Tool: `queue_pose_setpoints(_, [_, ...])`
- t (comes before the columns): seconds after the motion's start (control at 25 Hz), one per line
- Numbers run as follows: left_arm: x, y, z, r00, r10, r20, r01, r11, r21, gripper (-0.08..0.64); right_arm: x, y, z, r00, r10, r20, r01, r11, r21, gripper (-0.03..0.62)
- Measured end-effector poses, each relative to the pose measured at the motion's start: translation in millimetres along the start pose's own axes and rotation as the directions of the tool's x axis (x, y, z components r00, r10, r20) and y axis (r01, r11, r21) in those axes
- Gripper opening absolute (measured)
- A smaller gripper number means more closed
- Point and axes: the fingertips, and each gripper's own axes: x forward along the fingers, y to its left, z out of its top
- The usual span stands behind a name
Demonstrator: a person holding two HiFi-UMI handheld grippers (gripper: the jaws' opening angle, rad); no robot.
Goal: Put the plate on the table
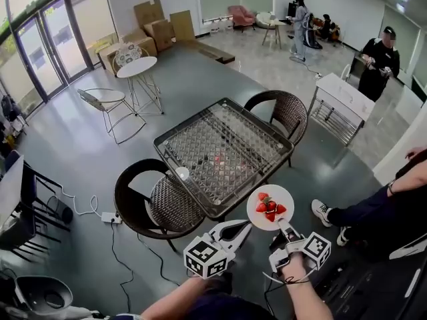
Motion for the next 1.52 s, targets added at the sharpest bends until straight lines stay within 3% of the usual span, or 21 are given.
queue_pose_setpoints(0.4, [36.3,79.6,36.0,0.997,-0.060,-0.037,0.060,0.998,-0.008,0.006,83.9,15.8,30.4,0.998,-0.024,0.053,0.023,1.000,0.019,0.014])
queue_pose_setpoints(0.8, [69.7,125.4,58.2,0.996,-0.089,-0.031,0.089,0.996,-0.009,0.006,138.1,22.6,59.7,0.996,-0.052,0.070,0.051,0.999,0.007,0.014])
queue_pose_setpoints(1.08, [102.7,146.9,63.5,0.998,-0.050,-0.039,0.049,0.998,-0.032,0.006,173.7,21.3,91.7,0.998,-0.058,0.027,0.058,0.998,-0.009,0.014])
queue_pose_setpoints(1.52, [177.7,182.9,73.6,0.996,0.080,-0.042,-0.081,0.996,-0.045,0.006,246.6,-2.0,158.2,0.992,-0.075,-0.101,0.073,0.997,-0.024,0.014])
